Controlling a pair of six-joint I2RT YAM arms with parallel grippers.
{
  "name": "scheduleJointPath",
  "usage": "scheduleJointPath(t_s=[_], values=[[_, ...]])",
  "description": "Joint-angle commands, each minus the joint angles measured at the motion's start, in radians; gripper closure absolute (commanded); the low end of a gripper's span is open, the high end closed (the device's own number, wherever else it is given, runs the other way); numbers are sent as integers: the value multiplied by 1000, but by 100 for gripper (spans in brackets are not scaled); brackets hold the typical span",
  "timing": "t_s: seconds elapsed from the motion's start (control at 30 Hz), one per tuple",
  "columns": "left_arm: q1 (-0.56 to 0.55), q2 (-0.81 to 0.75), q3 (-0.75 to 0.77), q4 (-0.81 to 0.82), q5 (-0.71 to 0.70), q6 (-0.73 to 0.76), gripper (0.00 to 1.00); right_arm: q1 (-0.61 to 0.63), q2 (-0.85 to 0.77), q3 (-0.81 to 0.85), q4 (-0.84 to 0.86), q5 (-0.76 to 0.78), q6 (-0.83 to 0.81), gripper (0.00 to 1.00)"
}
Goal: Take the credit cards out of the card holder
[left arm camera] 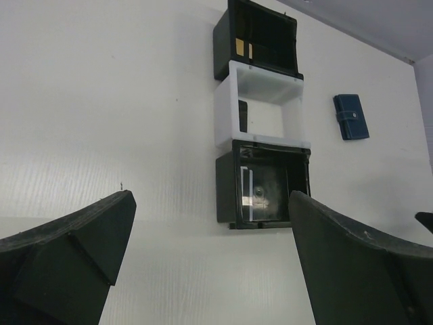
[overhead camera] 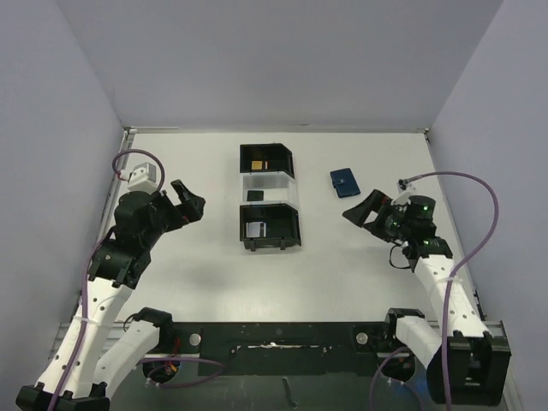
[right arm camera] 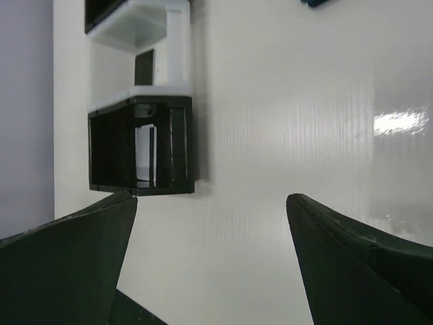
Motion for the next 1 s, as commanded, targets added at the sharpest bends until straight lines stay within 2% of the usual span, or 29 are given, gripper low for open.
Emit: scheduleJointPath(t_s=[0.0, 0.17, 0.27, 0.33, 0.73, 0.83, 0.97], values=[[5, 2, 23, 28, 96, 11, 3, 133, 128, 64, 62, 34, 53, 0], [4, -10, 11, -8, 109, -6, 4, 260, 276, 100, 147, 105, 111, 2], [5, -31, -17, -9, 129, -18, 4, 313, 345, 105, 245, 87, 151, 2], [5, -39, -28, -11, 133, -21, 4, 343, 404, 137, 252, 93, 149, 2], [5, -73, -69, -7, 119, 15, 4, 415, 648, 221, 360, 135, 224, 1], [6, -122, -108, 10, 64, 50, 4, 423, 690, 223, 411, 108, 245, 1], [5, -147, -124, -34, -162, 86, 3, 453, 719, 209, 481, 120, 298, 2]])
